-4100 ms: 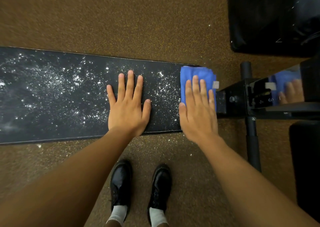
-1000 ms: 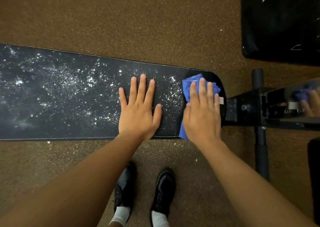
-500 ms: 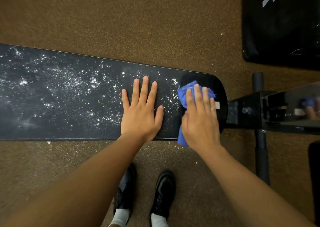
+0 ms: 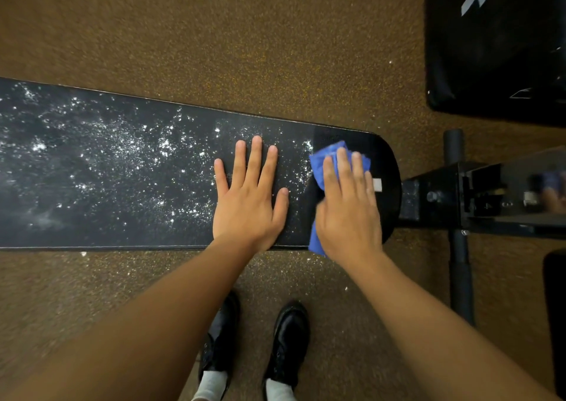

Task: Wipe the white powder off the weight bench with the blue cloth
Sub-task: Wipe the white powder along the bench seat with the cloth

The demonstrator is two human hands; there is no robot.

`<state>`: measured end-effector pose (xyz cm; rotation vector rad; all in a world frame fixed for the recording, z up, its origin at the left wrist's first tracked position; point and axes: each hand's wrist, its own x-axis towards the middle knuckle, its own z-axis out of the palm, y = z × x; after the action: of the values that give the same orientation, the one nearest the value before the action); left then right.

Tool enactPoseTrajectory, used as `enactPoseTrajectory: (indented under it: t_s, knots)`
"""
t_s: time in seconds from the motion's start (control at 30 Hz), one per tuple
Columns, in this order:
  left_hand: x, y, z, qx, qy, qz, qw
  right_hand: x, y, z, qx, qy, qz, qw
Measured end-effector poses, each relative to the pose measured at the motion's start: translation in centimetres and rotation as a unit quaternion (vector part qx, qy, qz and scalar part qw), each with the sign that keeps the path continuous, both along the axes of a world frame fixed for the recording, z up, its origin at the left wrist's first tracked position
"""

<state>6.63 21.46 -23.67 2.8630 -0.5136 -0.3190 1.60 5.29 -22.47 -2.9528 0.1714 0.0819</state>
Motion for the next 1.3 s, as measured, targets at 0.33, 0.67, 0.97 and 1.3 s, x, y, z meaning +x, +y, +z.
enactPoseTrajectory:
  t_s: [0.33, 0.67, 0.97, 1.3]
  knots:
    - [0.1, -0.1, 0.1, 0.002, 0.006, 0.002, 1.0, 6.2, -1.5, -0.6, 0.004, -0.031, -0.104, 0.994]
    - [0.0, 0.0, 0.1, 0.001, 0.005, 0.001, 1.0, 2.0, -3.2, -0.1, 0.013, -0.018, -0.138, 0.99]
    - [0.0, -0.1, -0.1, 0.002, 0.004, -0.001, 1.0, 1.9, 1.6, -0.1, 0.007, -0.007, 0.045, 0.999]
    - [0.0, 0.0, -0.2, 0.003, 0.007, -0.003, 1.0, 8.0, -0.5, -0.2, 0.007, -0.029, -0.108, 0.994]
